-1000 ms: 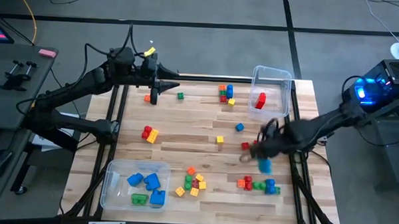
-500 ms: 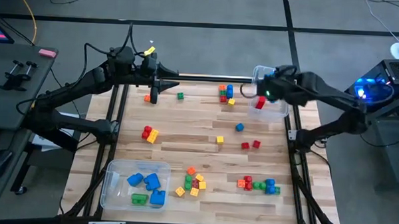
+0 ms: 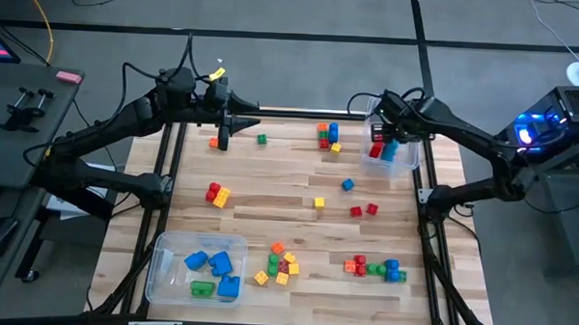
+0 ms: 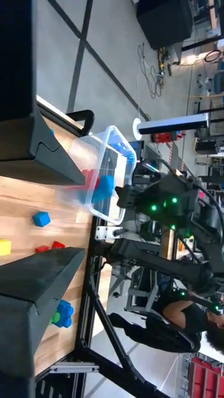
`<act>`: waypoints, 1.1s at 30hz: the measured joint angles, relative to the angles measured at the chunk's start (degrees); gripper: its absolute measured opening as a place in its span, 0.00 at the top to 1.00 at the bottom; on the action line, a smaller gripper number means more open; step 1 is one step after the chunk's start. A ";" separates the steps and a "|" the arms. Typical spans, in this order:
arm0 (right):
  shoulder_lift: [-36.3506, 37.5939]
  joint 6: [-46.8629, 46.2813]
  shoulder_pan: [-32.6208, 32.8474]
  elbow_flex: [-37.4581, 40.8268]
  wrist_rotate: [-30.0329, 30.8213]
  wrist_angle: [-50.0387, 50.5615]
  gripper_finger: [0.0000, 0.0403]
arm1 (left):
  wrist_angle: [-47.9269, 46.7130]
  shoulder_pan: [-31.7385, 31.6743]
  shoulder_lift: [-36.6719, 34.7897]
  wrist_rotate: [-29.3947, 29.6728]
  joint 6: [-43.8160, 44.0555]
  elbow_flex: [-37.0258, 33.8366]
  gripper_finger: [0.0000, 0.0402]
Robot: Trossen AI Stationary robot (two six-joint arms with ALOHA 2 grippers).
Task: Sort blocks by size
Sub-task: Put the large blue game piece into the right transparent bin
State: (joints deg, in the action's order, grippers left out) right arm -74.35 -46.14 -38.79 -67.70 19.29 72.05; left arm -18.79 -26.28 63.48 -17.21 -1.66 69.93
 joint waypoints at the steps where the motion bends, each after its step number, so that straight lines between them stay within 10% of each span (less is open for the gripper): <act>1: 0.00 0.75 0.00 -0.47 0.01 -0.02 0.50 | -0.12 0.00 -0.01 0.00 -0.01 0.00 0.60; 9: 1.77 6.92 2.13 -11.30 -0.90 2.28 0.47 | -1.63 0.00 0.00 0.00 -0.01 0.00 0.60; 18: 7.79 5.77 19.32 -17.67 -9.26 2.70 0.47 | -1.80 0.00 0.00 0.00 -0.03 0.00 0.60; 26: 7.20 -16.24 43.18 -13.85 -18.07 6.11 0.47 | -2.70 0.00 0.00 0.02 -0.03 0.00 0.60; 33: 6.84 -50.62 61.62 5.24 -34.40 -3.54 0.47 | -3.01 0.01 -0.02 0.02 -0.03 0.00 0.60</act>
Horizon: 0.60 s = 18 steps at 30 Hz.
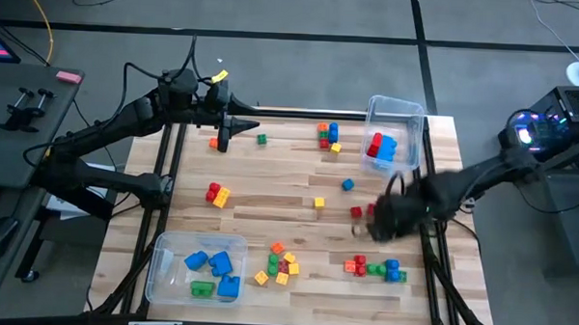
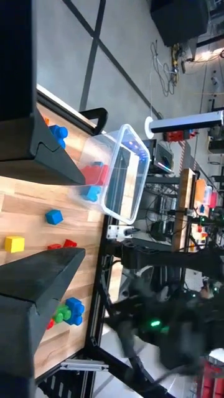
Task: Sort blocks by size
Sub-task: Put the large blue game piece into the right transparent bin
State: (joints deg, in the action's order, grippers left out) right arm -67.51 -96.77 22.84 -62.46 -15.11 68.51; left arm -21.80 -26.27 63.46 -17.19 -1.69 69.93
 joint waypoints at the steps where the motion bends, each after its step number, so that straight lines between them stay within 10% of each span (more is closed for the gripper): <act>1: 0.00 -3.99 2.25 3.25 -1.45 -3.30 0.47 | 0.00 -0.01 0.00 0.00 0.00 0.00 0.60; 10: 0.00 -33.21 13.02 21.26 -0.83 -23.83 0.47 | 0.07 -0.01 0.00 0.00 -0.01 0.00 0.60; 18: -1.27 -36.23 13.92 23.95 -1.70 -23.50 0.47 | -0.11 -0.01 0.00 0.00 0.00 0.00 0.60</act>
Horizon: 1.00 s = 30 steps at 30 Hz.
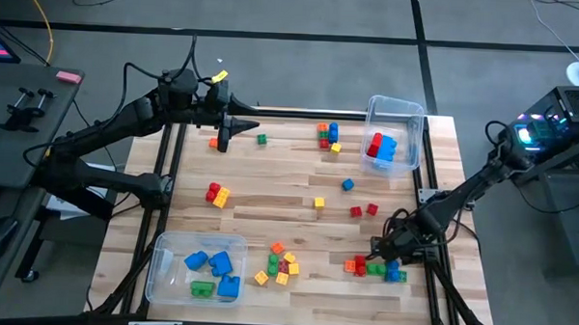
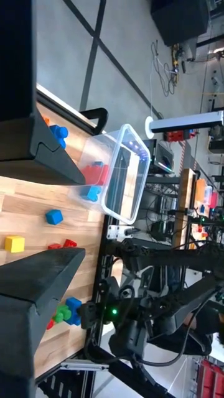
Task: Sort blocks by size
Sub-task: Put the large blue game piece into the right transparent bin
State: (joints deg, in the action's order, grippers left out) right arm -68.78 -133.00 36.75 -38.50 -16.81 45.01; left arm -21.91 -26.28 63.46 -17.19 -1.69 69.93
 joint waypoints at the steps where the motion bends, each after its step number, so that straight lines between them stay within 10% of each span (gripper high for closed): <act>1: -0.40 0.01 0.00 0.00 -0.13 0.00 0.47 | -0.15 0.00 0.00 0.00 0.00 0.00 0.60; 21: -11.60 0.99 0.00 0.00 -0.31 -4.36 0.47 | -0.77 0.01 0.00 0.01 0.00 0.00 0.60; 30: -11.70 4.08 -0.01 -0.88 -0.20 -5.00 0.67 | -0.95 0.02 0.00 0.02 0.00 0.00 0.60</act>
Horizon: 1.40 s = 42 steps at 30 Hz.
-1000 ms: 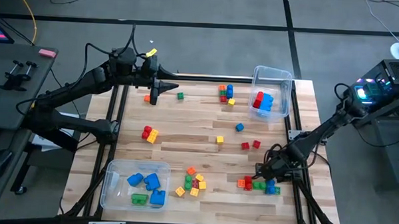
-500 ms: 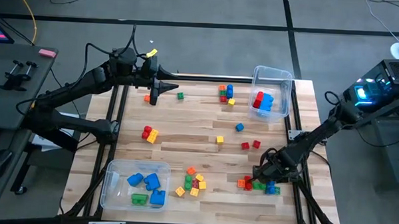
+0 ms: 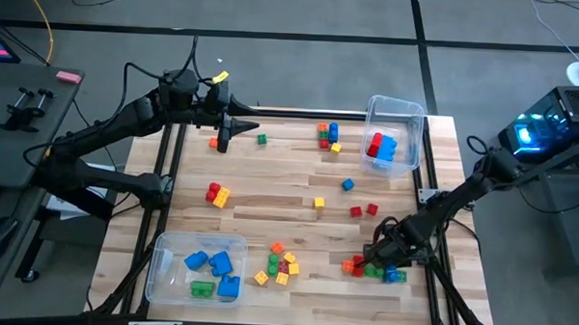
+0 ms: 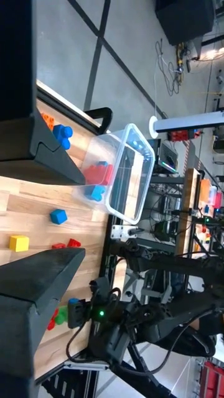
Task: Sort blocks by size
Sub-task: Put the large blue game piece into the right transparent bin, then put the large green game piece into the right transparent bin
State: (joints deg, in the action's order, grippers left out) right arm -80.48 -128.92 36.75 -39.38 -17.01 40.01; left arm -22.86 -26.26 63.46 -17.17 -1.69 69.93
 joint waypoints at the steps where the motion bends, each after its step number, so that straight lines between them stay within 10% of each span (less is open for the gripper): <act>1: 0.46 0.49 -0.18 -0.75 0.32 0.64 0.67 | -0.01 0.00 0.00 0.00 0.00 0.00 0.60; 6: 4.79 4.86 -2.64 -8.21 8.01 12.69 0.67 | -0.01 0.00 0.00 0.02 -0.56 0.00 0.60; 14: 17.83 17.08 -15.29 -22.44 47.28 32.93 0.67 | 0.16 0.00 0.00 2.20 -0.50 0.00 0.60; 19: 24.52 27.76 -30.31 -26.39 58.86 44.23 0.67 | 0.32 0.00 0.00 2.64 -0.48 0.00 0.60; 29: 26.58 52.29 -55.54 -25.41 56.86 38.57 0.60 | 0.48 0.00 0.02 2.62 0.88 0.00 0.60; 35: 25.71 68.51 -59.85 -25.41 49.27 28.08 0.32 | 0.47 0.00 0.02 2.60 1.37 0.00 0.60; 42: 27.73 69.62 -57.01 -25.41 36.51 24.62 0.28 | 0.26 0.00 0.02 2.60 1.58 0.00 0.60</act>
State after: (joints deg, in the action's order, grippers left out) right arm -52.75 -59.30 -20.26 -64.79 19.49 64.63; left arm -22.60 -26.26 63.48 -14.57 -0.11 69.93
